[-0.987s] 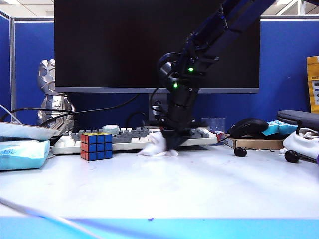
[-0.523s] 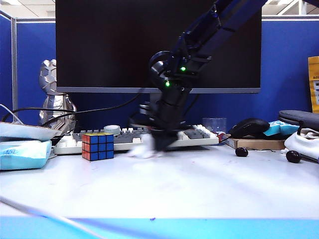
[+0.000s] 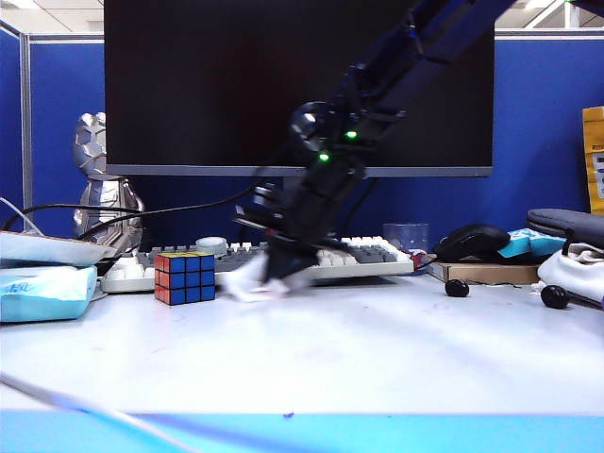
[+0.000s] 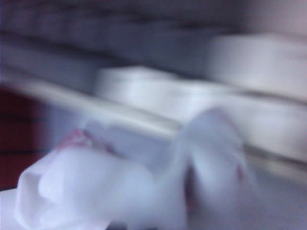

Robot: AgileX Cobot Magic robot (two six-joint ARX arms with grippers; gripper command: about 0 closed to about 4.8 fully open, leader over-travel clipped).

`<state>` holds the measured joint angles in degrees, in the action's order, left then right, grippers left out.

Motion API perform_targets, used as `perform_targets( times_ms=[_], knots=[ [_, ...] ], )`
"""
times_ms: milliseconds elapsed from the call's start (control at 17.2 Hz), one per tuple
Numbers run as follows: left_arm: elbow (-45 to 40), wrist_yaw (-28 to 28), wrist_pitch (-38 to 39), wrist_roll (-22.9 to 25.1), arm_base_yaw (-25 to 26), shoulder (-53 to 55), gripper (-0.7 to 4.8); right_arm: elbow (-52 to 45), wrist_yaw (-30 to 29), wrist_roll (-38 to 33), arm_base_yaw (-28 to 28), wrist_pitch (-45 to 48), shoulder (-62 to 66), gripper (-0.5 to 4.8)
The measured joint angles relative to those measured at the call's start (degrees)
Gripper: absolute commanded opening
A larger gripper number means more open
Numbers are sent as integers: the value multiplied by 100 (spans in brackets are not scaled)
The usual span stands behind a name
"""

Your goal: Use the wet wipes on the table to wipe the cherry juice off the table, then put the wipes back on the table.

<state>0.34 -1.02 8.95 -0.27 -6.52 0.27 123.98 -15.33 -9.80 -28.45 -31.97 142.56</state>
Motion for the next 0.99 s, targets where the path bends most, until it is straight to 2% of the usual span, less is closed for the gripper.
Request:
perform_targets(
  times_ms=[58, 232, 407, 465, 523, 581, 639, 697, 813, 929, 987],
  knots=[
    [0, 0, 2, -2, 0, 0, -2, 0, 90, 39, -59, 2, 0, -6],
    [0, 0, 2, -2, 0, 0, -2, 0, 1633, -15, -11, -61, 0, -6],
    [0, 0, 2, 0, 0, 0, -2, 0, 2780, -33, 195, -299, 2, -6],
    [0, 0, 2, -2, 0, 0, -2, 0, 2973, -33, 245, -326, 4, -6],
    [0, 0, 2, 0, 0, 0, -2, 0, 2896, -28, 289, -295, 4, -6],
    [0, 0, 0, -2, 0, 0, -2, 0, 2524, 28, 308, -201, 7, -6],
    [0, 0, 2, -2, 0, 0, -2, 0, 1987, 81, 313, -90, 7, -6],
    [0, 0, 2, 0, 0, 2, -2, 0, 857, 129, 247, 26, 9, -6],
    [0, 0, 2, 0, 0, 2, -2, 0, -4, 271, 140, 35, 9, -6],
    [0, 0, 2, 0, 0, 2, -2, 0, -195, 433, 35, -4, 11, -6],
    [0, 0, 2, 0, 0, 2, -2, 0, -48, 490, -31, 0, 17, -6]
  ],
)
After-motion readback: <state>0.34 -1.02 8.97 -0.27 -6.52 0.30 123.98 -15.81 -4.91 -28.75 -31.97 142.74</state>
